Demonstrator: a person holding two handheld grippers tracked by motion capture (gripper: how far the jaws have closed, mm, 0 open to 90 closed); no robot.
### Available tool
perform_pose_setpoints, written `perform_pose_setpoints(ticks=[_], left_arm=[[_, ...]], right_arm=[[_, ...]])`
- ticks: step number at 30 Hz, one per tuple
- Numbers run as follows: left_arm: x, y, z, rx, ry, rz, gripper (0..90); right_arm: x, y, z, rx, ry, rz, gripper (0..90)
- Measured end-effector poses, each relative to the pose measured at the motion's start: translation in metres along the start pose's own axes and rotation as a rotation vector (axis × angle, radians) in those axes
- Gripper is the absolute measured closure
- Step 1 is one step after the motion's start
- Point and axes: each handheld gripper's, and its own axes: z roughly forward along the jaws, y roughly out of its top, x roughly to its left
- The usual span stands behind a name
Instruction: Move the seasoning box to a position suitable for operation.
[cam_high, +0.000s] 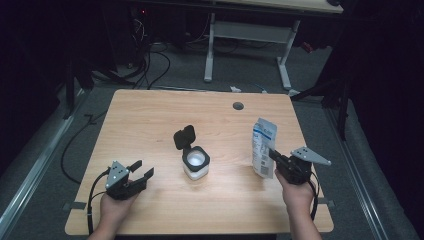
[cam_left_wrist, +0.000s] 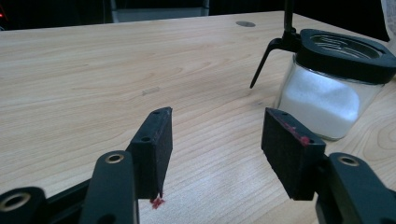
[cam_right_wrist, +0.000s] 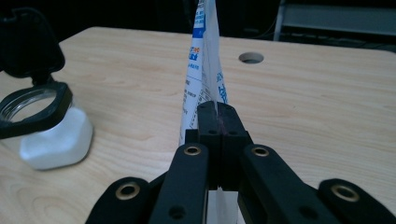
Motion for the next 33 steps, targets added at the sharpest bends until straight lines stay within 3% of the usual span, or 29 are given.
perform_pose_setpoints(ticks=[11, 19, 23, 33], left_arm=[[0.000, -0.002, 0.000, 0.002, 0.001, -0.003, 43.9], [-0.001, -0.003, 0.000, 0.004, 0.003, -0.005, 43.9], [-0.001, -0.003, 0.000, 0.003, 0.001, 0.000, 43.9], [-0.002, -0.001, -0.001, -0.002, 0.002, -0.004, 43.8]], right_arm=[[-0.009, -0.010, 0.012, -0.105, -0.026, 0.034, 90.0], [-0.009, -0.016, 0.017, -0.154, -0.035, 0.025, 90.0], [-0.007, -0.019, 0.019, -0.196, -0.052, -0.009, 90.0], [-0.016, -0.037, 0.015, -0.186, -0.054, 0.031, 89.8]])
